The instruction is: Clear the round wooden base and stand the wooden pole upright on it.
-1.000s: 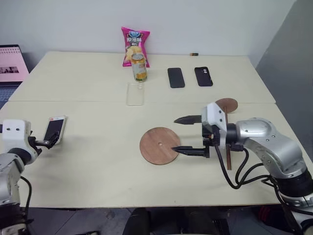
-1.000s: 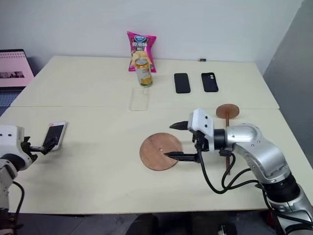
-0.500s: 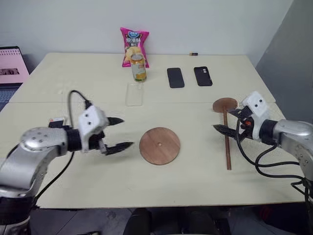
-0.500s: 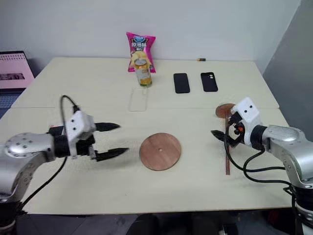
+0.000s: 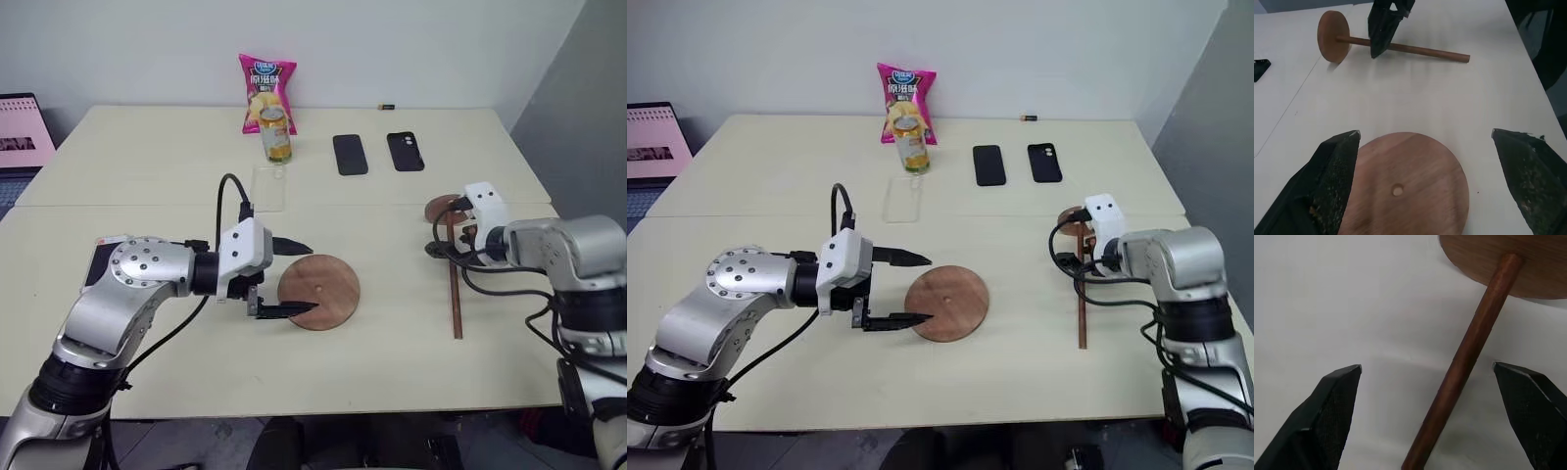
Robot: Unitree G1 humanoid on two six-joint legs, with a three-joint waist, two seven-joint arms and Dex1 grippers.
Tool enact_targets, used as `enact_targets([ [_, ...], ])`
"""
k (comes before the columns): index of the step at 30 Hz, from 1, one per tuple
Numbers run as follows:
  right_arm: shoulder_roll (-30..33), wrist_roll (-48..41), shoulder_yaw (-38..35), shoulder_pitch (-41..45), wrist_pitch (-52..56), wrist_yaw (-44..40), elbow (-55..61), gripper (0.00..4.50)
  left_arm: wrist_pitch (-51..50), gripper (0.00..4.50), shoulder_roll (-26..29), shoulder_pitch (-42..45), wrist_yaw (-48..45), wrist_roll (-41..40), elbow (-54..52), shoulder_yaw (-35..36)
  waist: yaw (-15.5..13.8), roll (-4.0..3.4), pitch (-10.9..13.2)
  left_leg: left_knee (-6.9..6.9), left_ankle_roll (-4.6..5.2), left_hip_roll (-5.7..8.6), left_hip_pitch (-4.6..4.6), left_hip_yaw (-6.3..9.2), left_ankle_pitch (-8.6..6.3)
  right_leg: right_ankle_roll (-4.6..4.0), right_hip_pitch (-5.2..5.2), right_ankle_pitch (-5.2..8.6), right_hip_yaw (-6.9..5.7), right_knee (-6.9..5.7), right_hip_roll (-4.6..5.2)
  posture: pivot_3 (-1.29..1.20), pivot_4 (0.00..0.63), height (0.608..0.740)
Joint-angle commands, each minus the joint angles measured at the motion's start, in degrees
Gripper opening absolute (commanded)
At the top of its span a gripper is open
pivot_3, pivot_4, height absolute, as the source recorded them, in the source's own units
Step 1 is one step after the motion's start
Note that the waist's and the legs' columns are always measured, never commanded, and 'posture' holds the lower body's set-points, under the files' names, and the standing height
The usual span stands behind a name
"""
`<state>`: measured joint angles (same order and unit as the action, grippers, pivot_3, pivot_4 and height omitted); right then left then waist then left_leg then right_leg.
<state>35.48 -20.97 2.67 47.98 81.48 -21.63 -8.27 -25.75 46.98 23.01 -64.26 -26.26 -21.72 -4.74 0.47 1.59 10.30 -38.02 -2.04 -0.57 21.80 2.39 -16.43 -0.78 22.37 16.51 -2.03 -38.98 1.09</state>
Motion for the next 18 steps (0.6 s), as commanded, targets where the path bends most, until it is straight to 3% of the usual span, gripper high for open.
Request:
enact_targets([
  [1,-0.1,3.2,3.3,5.9,-4.8,-2.2,-11.0,4.50,1.5,4.49,-0.7,0.1,0.8,0.4,-2.1,0.3,0.0,0.00,0.0,0.00,0.00,0.00,0.00,-0.03,0.00,0.00,0.00,0.00,0.02,0.01,0.01,0.00,0.150,0.740],
  [3,-0.3,4.6,4.6,8.2,-7.1,-3.4,-16.3,4.50,1.6,4.49,-1.1,0.0,1.0,0.8,-2.2,0.2,0.0,0.00,0.0,-0.01,0.00,0.01,0.00,-0.05,0.00,0.00,0.00,0.00,0.02,0.01,0.02,0.00,0.150,0.740],
  [6,-0.9,6.5,5.3,12.4,-10.3,-5.2,-25.9,4.01,1.4,4.50,-1.6,-0.4,1.7,0.9,-3.1,0.1,0.0,0.00,0.0,-0.01,0.01,0.01,0.00,-0.06,0.00,0.00,0.01,0.00,0.02,0.00,0.02,0.00,0.150,0.740],
  [13,-2.2,7.7,4.4,17.8,-11.7,-8.9,-35.4,2.43,1.0,4.50,-3.0,-0.5,2.6,0.3,-4.0,-0.1,0.0,-0.01,0.0,0.01,0.01,-0.01,0.00,-0.06,0.00,0.00,0.02,0.00,0.03,0.00,0.02,0.00,0.150,0.740],
  [18,-3.2,7.9,2.4,19.3,-11.2,-8.9,-37.2,1.06,1.0,4.50,-3.7,0.2,2.9,0.9,-2.7,-0.3,0.0,-0.01,0.0,0.00,0.01,-0.01,0.00,-0.05,0.00,-0.01,0.02,-0.01,0.02,-0.03,0.02,0.00,0.150,0.740],
])
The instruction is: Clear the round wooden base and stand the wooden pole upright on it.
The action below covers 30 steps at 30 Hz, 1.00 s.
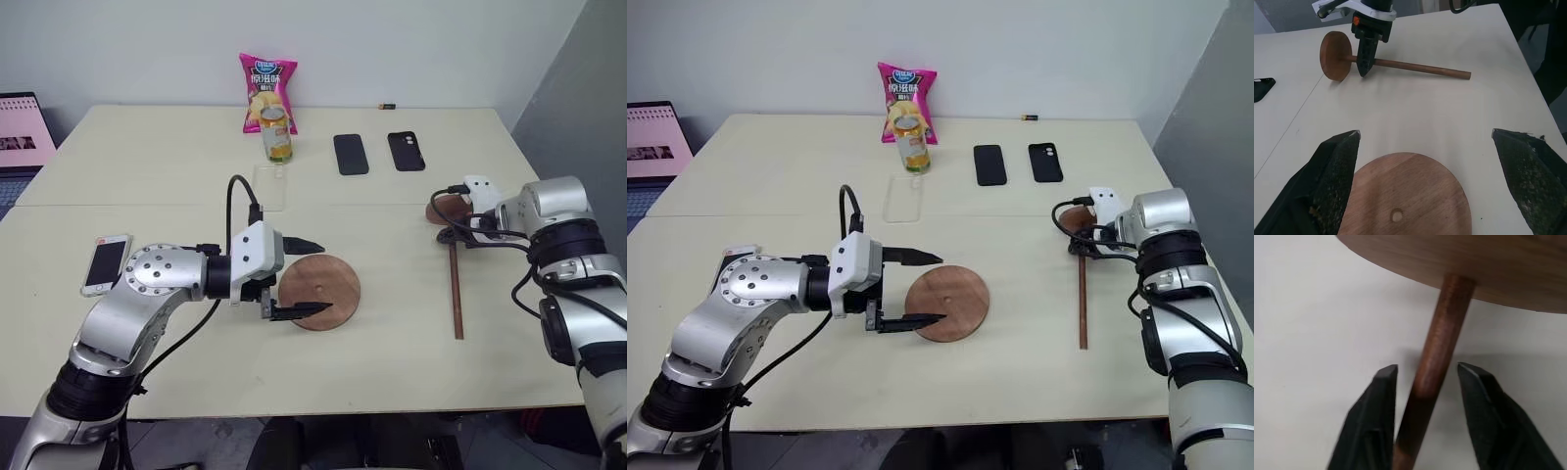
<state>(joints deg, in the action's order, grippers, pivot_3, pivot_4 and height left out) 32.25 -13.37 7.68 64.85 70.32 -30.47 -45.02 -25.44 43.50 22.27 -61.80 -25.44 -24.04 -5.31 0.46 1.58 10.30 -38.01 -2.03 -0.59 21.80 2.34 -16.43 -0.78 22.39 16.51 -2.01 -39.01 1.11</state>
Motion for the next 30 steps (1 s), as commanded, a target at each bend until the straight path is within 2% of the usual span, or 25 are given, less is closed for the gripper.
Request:
enact_targets([
  [1,-0.1,0.4,-2.9,2.6,-0.1,0.1,-0.7,0.76,0.7,4.50,-0.3,1.0,0.4,0.2,-0.3,0.2,0.0,0.00,0.0,0.00,0.00,0.00,0.00,0.00,0.00,0.00,0.00,0.00,0.00,0.00,0.00,0.00,0.150,0.740],
  [3,-0.3,0.6,-3.7,2.7,0.2,0.5,-0.9,0.30,0.9,4.50,-0.3,1.0,0.3,0.3,0.0,0.2,0.0,-0.01,0.0,0.00,0.00,0.00,0.00,-0.01,0.00,0.00,0.00,0.00,0.01,0.01,0.00,0.00,0.150,0.740],
  [9,-0.8,-0.9,-9.5,3.5,3.7,2.9,2.4,0.26,-0.7,4.50,-0.2,0.8,0.7,-0.5,1.0,1.5,-0.1,-0.01,0.0,0.00,0.00,0.00,0.01,-0.01,0.00,0.00,0.00,0.00,0.01,0.01,0.00,0.00,0.150,0.740],
  [13,-1.1,-6.6,-10.2,-0.4,8.6,-1.1,22.7,0.26,-0.5,4.50,2.4,-2.5,0.1,-0.8,0.9,4.3,0.2,-0.12,0.1,0.04,0.00,-0.01,0.05,-0.04,0.00,0.00,0.11,0.00,0.06,-0.01,0.00,0.00,0.150,0.740],
  [16,-2.4,-10.9,-12.3,-4.0,8.3,-2.2,37.8,0.26,-0.8,4.50,3.9,-5.0,0.4,-1.5,0.2,6.7,0.5,-0.14,0.1,0.08,0.00,-0.06,0.15,0.00,0.00,0.00,0.25,0.00,0.03,-0.05,-0.03,0.00,0.150,0.740],
  [19,-7.8,-14.9,-15.7,-10.9,-3.8,-2.4,56.8,0.26,-3.0,4.50,8.9,-13.3,-1.3,-2.3,-2.2,12.3,0.9,-0.13,0.1,0.06,0.00,-0.06,0.18,0.07,0.00,0.00,0.26,0.00,0.00,-0.05,-0.03,0.00,0.150,0.740],
  [21,-13.4,-17.4,-18.4,-14.8,-10.4,-1.4,62.7,0.26,-4.2,4.50,10.2,-17.2,-0.3,-3.3,-4.0,15.9,1.1,-0.23,0.1,0.11,0.00,-0.05,0.19,0.07,0.00,0.01,0.28,0.01,0.03,-0.02,-0.02,0.00,0.150,0.740],
  [24,-19.9,-18.0,-17.7,-20.3,-21.7,-1.9,65.7,0.26,-5.3,4.50,10.1,-22.4,1.5,-4.4,-6.8,20.4,1.0,-0.22,0.1,0.06,0.00,-0.03,0.16,0.11,0.00,0.01,0.23,0.00,0.00,-0.03,0.01,0.00,0.150,0.740],
  [30,-25.4,-14.2,-10.5,-26.1,-38.9,-3.2,66.3,0.26,-2.2,4.50,10.2,-29.3,1.3,-2.6,-9.2,24.4,0.8,-0.23,0.1,0.04,0.00,0.02,0.00,0.11,0.00,0.05,0.10,-0.02,0.00,-0.02,0.05,0.00,0.150,0.740],
])
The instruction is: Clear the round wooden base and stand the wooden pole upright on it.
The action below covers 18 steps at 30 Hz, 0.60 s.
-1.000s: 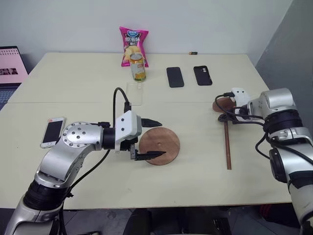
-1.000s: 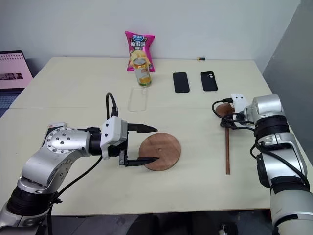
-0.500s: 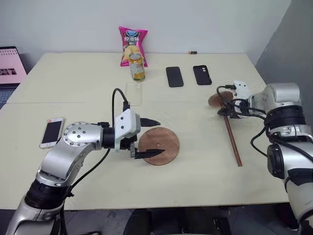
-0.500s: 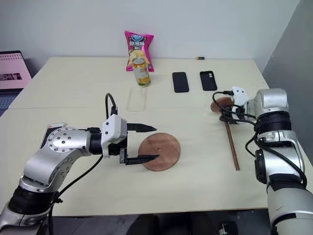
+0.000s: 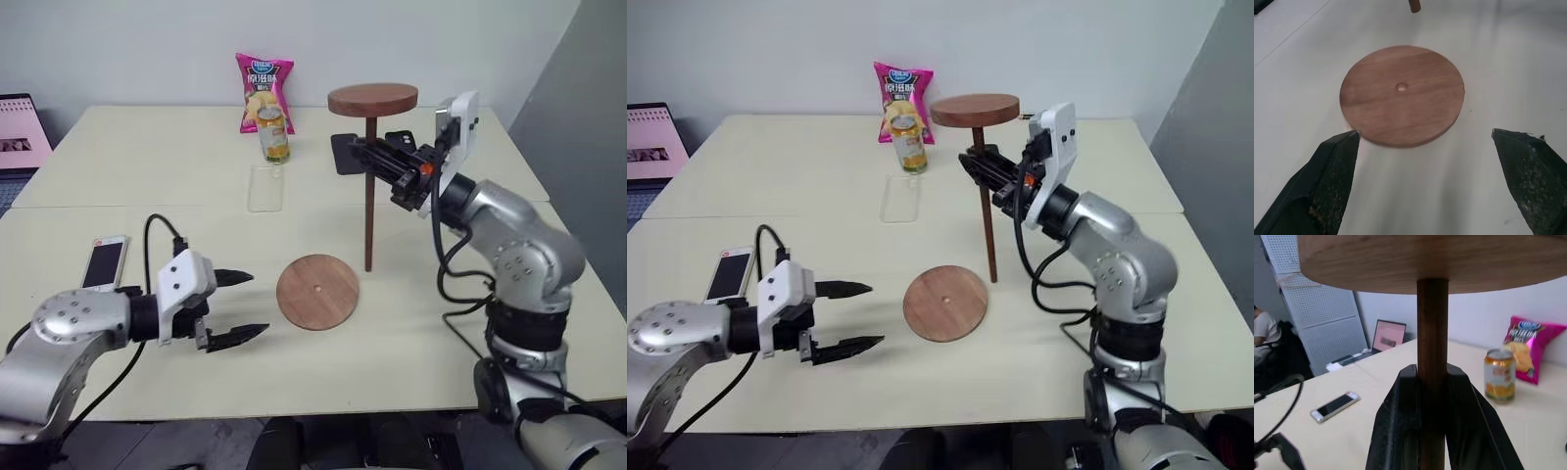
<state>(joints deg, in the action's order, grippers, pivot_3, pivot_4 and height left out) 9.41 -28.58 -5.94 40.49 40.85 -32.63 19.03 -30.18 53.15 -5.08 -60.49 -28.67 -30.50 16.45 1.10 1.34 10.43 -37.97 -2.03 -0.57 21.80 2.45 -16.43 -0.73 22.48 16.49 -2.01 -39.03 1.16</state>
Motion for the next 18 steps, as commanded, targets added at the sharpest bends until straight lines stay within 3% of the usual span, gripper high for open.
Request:
enact_targets([
  [1,-3.4,1.4,4.5,-2.9,-11.3,-1.3,2.2,0.26,2.7,4.50,0.4,-2.4,0.1,0.7,-2.8,2.7,0.3,0.00,0.0,0.03,0.00,-0.02,-0.02,0.00,0.00,0.00,0.00,0.00,0.00,0.00,-0.02,0.00,0.150,0.740],
  [9,-6.7,5.4,15.7,-10.1,-25.4,-6.5,-1.6,0.26,3.2,4.50,-1.2,-1.0,1.5,-0.3,-2.1,0.6,0.4,0.00,0.0,0.05,0.00,-0.05,-0.05,0.03,0.00,-0.02,-0.01,0.01,-0.03,-0.04,-0.05,0.00,0.150,0.740],
  [18,-7.9,9.0,19.9,-11.7,-34.8,-7.8,-7.4,0.26,5.5,4.50,-0.4,-1.2,0.1,1.9,1.0,-0.8,0.4,-0.01,0.0,0.04,-0.01,-0.04,-0.07,0.05,0.00,-0.02,-0.04,0.01,-0.04,-0.03,-0.06,0.00,0.150,0.740],
])
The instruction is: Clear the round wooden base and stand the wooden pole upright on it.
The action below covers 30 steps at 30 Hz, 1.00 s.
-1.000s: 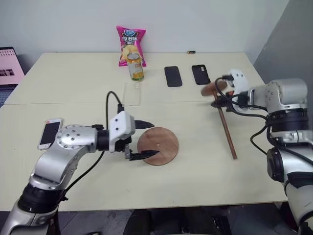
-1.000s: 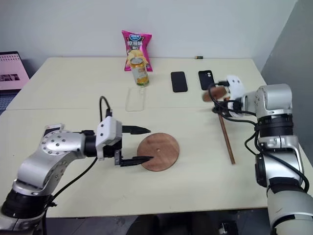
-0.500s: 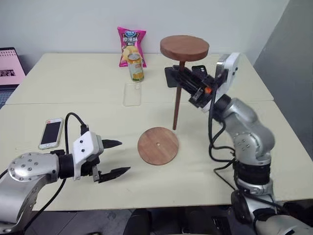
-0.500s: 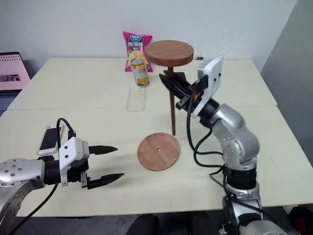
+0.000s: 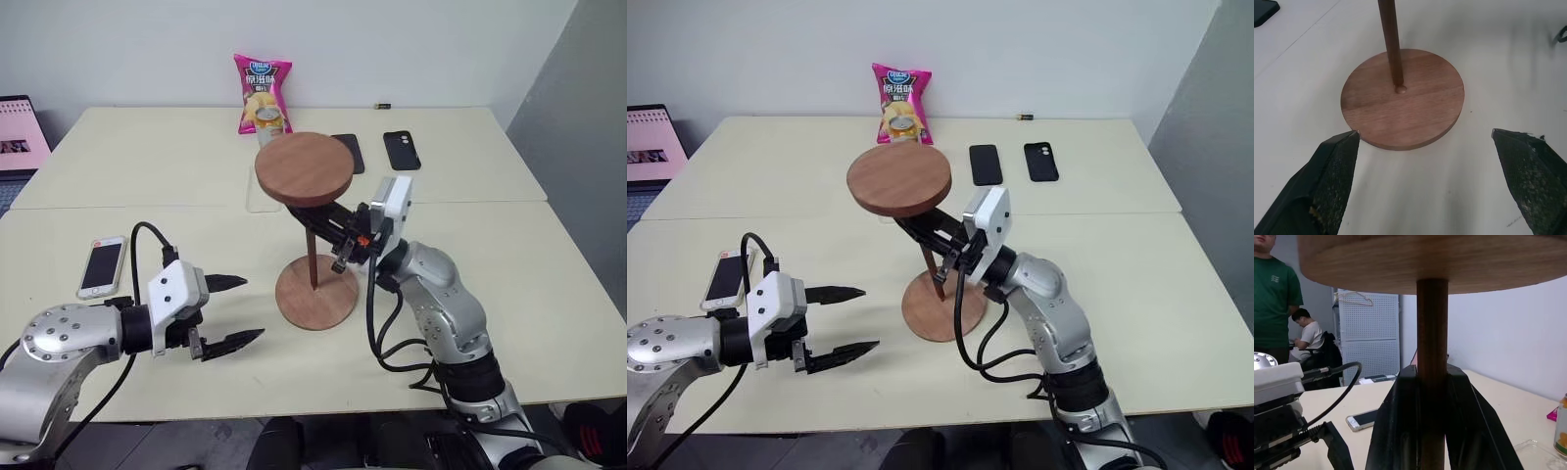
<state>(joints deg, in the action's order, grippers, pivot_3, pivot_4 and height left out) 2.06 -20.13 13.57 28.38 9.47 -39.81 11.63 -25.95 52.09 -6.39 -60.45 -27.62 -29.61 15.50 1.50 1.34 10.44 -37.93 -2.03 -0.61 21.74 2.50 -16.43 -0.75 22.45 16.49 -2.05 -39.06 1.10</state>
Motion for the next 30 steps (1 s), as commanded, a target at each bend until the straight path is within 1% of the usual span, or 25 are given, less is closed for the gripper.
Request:
enact_targets([
  [1,-0.4,0.6,0.5,0.3,-3.9,-0.9,-0.3,0.26,1.4,4.50,0.7,0.2,-0.1,0.9,0.3,-0.1,0.0,0.00,0.0,0.00,0.00,0.00,0.00,0.00,0.00,0.00,0.00,0.00,-0.01,0.00,0.00,0.00,0.150,0.740],
  [7,0.4,0.7,0.6,0.0,-4.7,-1.7,-1.1,0.26,1.0,4.50,0.5,0.4,-0.5,0.3,0.2,-0.1,0.0,0.00,0.0,0.00,0.00,0.00,0.00,0.01,0.00,0.00,-0.01,0.00,-0.01,0.01,0.00,0.00,0.150,0.740],
  [11,1.2,-0.4,1.0,-0.9,-2.8,-2.2,0.0,0.26,1.1,4.50,0.5,0.6,-0.7,0.2,0.2,-0.1,0.0,0.00,0.0,0.00,0.00,0.00,0.00,0.01,0.00,0.00,-0.02,0.00,-0.01,0.01,0.00,0.00,0.150,0.740],
  [23,3.3,0.7,2.5,-2.9,-2.3,-3.3,0.0,0.26,2.5,4.50,0.1,1.6,-0.9,0.9,1.9,-0.9,0.0,0.01,0.0,0.00,0.00,0.00,-0.06,0.02,0.00,0.00,-0.08,0.00,-0.02,0.02,0.00,0.00,0.150,0.740],
  [26,3.8,1.9,3.3,-3.0,-2.0,-3.1,-0.6,0.26,2.9,4.50,0.1,1.8,-1.0,0.9,2.1,-1.1,0.0,0.02,0.0,0.00,0.00,0.00,-0.07,0.02,0.00,0.00,-0.10,0.00,-0.02,0.03,0.00,0.00,0.150,0.740],
  [30,4.6,3.9,3.8,-2.6,1.5,-0.8,-3.5,0.26,3.2,4.50,-0.5,3.1,-0.2,1.1,2.0,-2.2,0.0,0.03,0.0,0.01,0.00,0.00,-0.13,0.02,0.00,0.00,-0.14,0.00,-0.02,0.03,0.00,0.00,0.150,0.740],
])
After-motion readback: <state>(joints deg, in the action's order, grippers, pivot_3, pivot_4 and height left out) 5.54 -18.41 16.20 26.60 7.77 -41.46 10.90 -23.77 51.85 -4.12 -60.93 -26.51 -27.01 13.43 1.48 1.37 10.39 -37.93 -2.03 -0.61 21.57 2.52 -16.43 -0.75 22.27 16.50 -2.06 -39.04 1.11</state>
